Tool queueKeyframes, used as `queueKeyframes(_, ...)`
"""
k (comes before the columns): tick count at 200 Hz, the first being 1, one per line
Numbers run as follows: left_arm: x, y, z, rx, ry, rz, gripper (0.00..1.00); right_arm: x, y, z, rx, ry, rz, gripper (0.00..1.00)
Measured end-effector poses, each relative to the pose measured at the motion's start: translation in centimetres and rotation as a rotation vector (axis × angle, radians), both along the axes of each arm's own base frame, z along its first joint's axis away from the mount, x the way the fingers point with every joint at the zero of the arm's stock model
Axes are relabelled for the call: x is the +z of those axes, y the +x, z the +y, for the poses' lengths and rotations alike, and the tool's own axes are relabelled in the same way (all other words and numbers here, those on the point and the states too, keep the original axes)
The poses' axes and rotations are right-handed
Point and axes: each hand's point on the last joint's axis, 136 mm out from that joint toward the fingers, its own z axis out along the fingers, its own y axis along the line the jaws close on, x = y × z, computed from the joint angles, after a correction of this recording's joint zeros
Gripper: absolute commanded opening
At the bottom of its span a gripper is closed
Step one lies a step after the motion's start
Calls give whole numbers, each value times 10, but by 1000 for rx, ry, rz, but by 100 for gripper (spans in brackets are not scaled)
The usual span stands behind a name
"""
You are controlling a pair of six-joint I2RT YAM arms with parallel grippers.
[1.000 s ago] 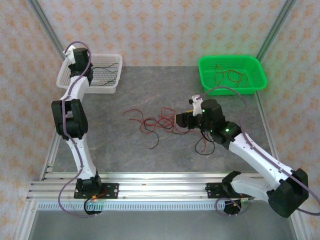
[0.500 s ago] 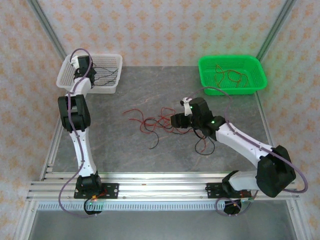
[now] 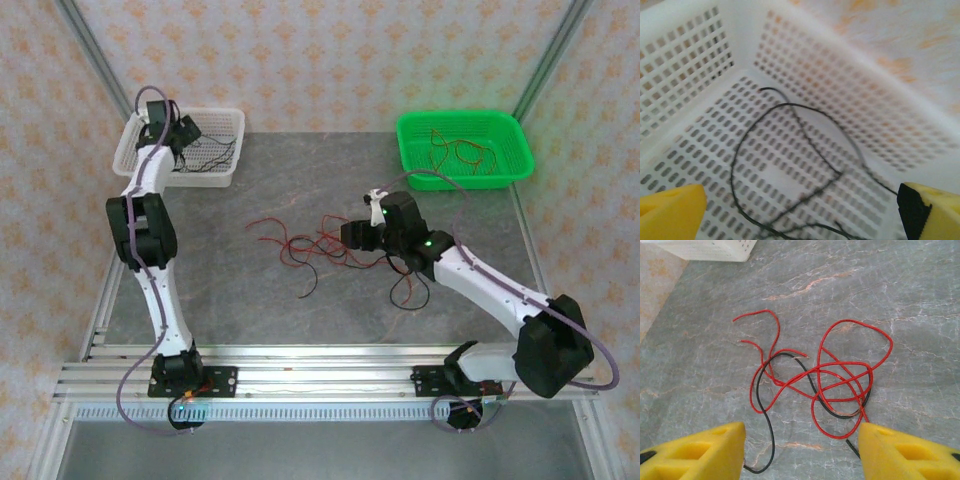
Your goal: Untangle the cables
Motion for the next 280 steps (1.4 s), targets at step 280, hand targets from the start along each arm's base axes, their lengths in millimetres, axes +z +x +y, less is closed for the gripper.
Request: queueKeyframes(280,149,-264,-135,-286,-100,-532,97,-97,3,102,-215,42,306,38)
